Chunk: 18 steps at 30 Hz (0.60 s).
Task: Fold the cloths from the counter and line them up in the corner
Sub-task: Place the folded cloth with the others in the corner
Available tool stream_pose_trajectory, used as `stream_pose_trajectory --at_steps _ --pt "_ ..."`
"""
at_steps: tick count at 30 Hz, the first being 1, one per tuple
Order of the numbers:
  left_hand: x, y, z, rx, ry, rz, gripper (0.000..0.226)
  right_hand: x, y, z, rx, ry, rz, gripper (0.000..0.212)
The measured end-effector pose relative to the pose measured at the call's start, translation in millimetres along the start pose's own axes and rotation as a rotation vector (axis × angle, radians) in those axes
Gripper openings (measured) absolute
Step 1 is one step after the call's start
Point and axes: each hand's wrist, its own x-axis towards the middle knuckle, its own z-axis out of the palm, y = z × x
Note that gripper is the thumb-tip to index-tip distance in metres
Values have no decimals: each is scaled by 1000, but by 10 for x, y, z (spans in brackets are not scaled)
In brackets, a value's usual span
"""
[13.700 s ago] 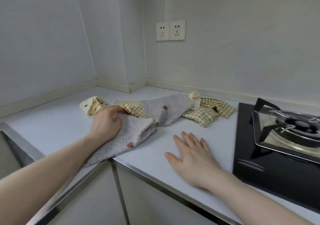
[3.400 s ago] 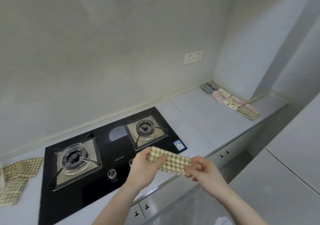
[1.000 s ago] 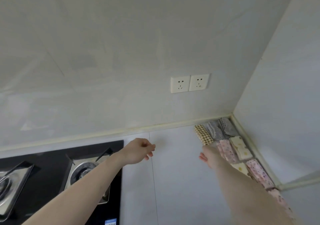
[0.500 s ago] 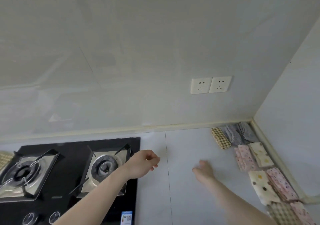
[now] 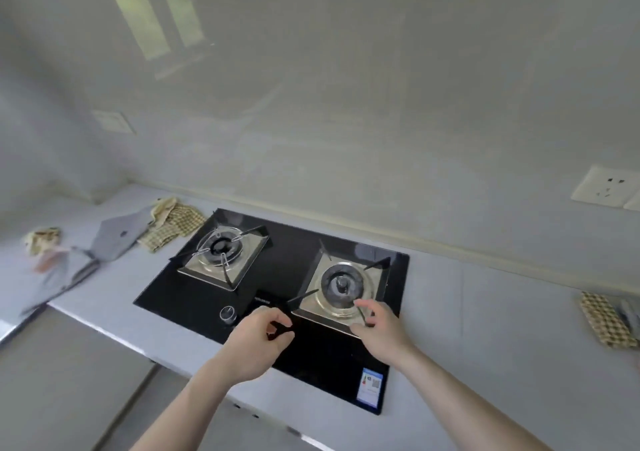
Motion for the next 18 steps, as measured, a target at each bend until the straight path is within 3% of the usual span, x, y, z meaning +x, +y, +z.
stream_pose_trajectory --at_steps 8,18 --pt "-925 -1353 -959 -33 208 -77 12 -230 -1429 1348 -16 -143 -256 38" --pt "-1379 -2633 -1822 -108 364 -163 17 -199 -2314 2729 -115 -332 -382 44"
